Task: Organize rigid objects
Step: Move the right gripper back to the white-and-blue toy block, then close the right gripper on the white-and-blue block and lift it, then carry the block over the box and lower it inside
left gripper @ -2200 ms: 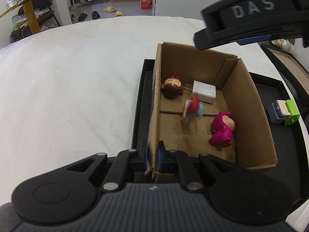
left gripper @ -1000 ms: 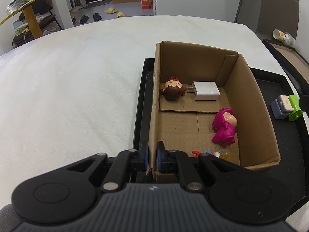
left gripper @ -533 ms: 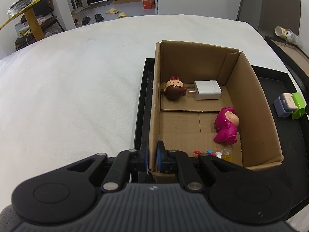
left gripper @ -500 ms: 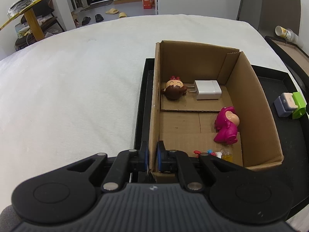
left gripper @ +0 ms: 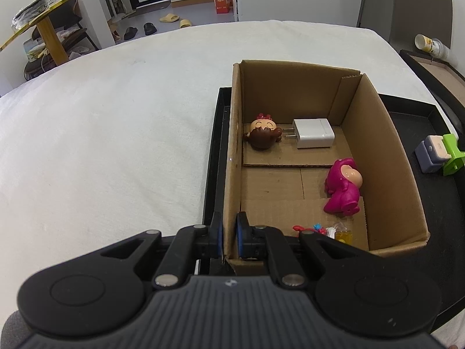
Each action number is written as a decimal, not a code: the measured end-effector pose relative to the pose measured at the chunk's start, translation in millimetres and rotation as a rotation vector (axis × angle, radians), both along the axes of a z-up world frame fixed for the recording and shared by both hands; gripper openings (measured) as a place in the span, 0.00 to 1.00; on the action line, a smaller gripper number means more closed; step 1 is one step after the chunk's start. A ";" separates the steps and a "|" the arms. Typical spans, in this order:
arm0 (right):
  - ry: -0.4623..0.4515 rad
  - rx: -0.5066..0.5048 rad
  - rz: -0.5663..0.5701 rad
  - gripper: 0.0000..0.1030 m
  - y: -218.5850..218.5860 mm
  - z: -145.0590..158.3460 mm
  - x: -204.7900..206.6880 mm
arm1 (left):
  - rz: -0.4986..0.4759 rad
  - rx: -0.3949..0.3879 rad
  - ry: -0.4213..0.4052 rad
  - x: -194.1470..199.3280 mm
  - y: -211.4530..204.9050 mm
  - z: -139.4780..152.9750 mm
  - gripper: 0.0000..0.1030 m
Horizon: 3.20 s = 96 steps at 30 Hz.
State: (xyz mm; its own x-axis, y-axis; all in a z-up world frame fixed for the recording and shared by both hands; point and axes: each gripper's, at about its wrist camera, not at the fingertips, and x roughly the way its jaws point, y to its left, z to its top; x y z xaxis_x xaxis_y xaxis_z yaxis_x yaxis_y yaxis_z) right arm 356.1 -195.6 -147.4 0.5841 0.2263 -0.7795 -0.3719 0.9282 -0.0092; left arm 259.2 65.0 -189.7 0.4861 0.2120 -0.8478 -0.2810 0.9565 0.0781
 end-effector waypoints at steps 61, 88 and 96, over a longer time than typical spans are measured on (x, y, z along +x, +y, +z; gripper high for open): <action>0.077 0.002 0.086 0.42 46.1 18.2 9.9 | -0.017 -0.011 -0.001 -1.2 2.9 6.4 0.08; -0.013 0.008 0.215 0.42 112.7 56.0 15.2 | 0.005 -0.070 -0.036 -4.2 10.4 11.4 0.07; -0.006 -0.002 0.265 0.42 133.3 53.4 18.2 | 0.017 -0.088 -0.049 -6.1 13.1 13.2 0.07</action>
